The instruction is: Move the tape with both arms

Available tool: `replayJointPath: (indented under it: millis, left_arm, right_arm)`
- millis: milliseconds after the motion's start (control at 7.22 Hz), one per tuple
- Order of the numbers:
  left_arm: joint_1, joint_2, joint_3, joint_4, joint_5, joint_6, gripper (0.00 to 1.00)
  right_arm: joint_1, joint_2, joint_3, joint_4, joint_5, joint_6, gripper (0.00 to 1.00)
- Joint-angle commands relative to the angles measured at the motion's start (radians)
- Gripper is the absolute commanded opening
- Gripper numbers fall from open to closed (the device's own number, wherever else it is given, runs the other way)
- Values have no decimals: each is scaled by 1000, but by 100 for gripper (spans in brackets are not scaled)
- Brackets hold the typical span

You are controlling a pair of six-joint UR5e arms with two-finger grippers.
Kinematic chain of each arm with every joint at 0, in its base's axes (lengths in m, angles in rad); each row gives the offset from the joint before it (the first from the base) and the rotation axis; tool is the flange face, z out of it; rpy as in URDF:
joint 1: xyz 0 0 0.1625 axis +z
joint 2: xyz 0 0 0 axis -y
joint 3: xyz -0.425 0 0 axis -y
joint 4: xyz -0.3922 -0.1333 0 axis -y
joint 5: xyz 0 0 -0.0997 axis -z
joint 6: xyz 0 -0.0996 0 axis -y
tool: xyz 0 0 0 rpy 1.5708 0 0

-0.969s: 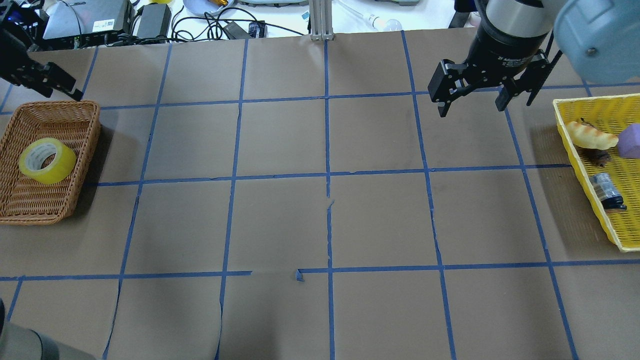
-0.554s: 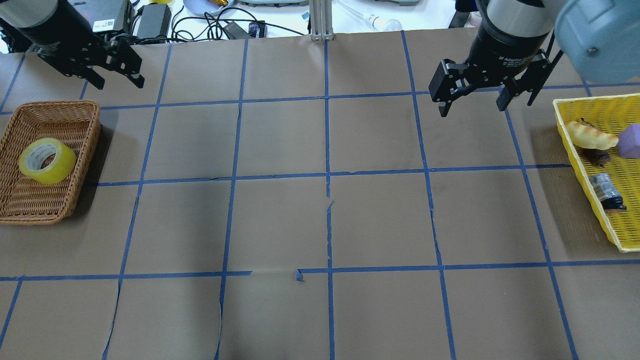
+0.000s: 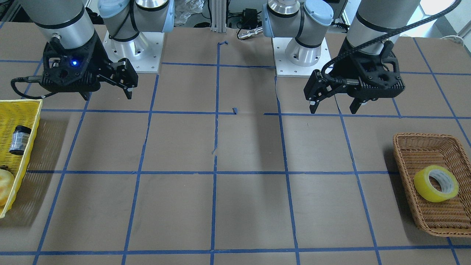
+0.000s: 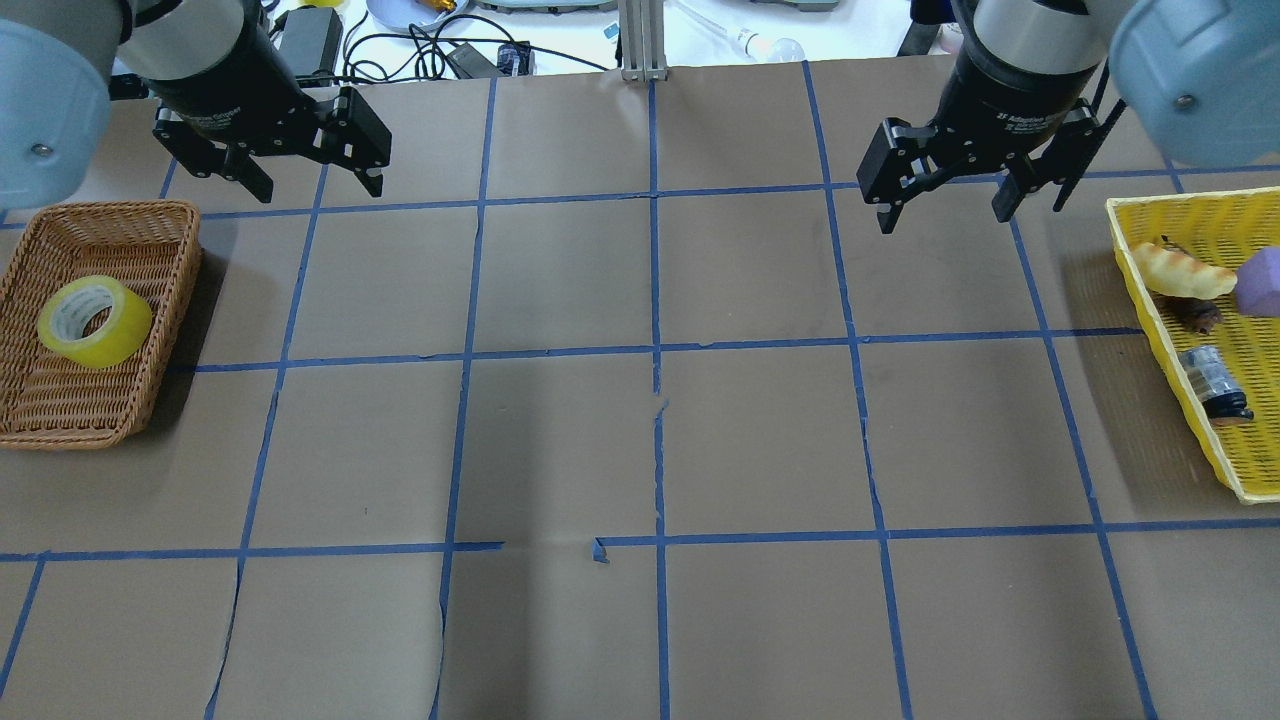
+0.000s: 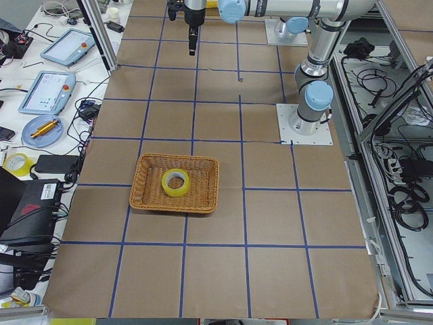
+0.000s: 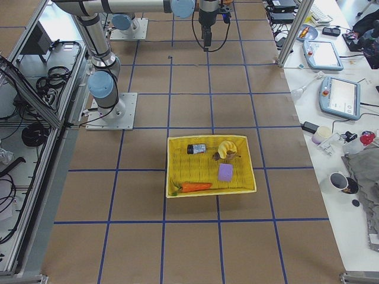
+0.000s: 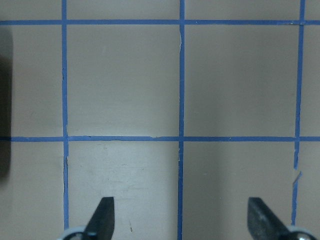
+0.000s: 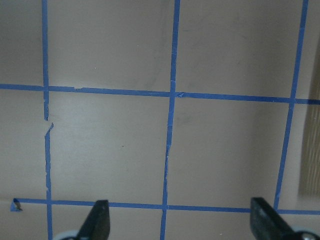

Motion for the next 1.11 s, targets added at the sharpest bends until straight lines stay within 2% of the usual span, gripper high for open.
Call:
replayJointPath:
  millis: [0, 969]
  left_arm:
    - [-10, 8, -4, 0, -5, -11, 100]
    - [-10, 14, -4, -7, -2, -11, 100]
  right_arm:
    - [0, -2, 0, 2, -3, 0, 100]
    - [0, 0, 0, 0, 0, 0, 100]
